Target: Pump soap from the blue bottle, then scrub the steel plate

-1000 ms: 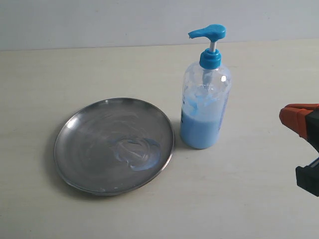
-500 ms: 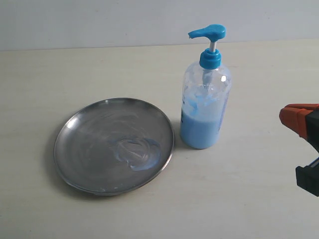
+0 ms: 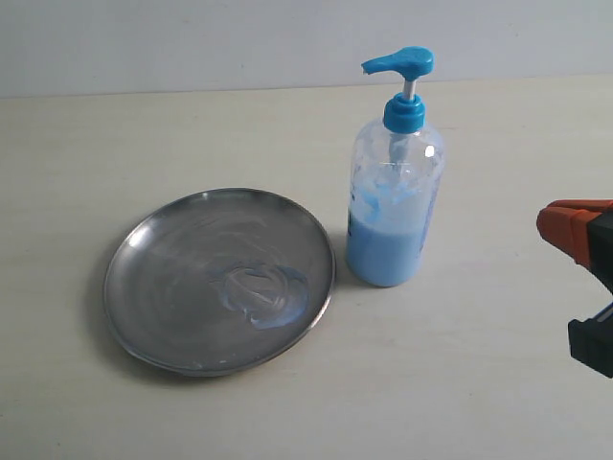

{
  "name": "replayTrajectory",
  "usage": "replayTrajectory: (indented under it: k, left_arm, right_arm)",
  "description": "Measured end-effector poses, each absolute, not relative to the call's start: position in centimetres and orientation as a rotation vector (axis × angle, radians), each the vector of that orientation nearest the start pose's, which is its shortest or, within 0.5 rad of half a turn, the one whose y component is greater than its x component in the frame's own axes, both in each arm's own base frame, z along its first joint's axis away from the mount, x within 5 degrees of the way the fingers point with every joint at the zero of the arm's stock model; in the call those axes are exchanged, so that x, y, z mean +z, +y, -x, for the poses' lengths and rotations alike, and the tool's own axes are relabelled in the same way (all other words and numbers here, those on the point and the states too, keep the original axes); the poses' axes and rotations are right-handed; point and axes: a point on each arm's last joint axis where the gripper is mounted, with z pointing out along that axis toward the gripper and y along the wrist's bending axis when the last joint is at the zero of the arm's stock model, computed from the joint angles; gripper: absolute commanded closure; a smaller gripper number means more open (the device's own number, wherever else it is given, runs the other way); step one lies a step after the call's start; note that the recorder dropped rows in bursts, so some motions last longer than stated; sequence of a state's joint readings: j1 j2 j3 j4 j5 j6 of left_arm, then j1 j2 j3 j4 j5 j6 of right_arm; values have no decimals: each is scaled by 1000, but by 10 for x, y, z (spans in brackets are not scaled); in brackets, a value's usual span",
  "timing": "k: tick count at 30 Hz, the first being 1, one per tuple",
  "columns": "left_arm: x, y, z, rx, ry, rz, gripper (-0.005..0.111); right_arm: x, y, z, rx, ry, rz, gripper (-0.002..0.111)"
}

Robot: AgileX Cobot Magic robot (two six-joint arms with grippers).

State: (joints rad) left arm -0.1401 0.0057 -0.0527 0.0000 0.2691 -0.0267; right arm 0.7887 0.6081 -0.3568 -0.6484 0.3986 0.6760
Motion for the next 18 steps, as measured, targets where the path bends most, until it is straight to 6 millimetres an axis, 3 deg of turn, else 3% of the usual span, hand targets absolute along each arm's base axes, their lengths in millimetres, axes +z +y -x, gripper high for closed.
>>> replayTrajectory:
  k: [6,18]
  left_arm:
    - [191,-8,-55,-139,1738,-78,107]
    - [188,-8,-55,-163,1770,-47,107]
  right_arm:
    - [255,70,-99,290,1971,588,101]
    - [255,70,-99,290,1971,588,101]
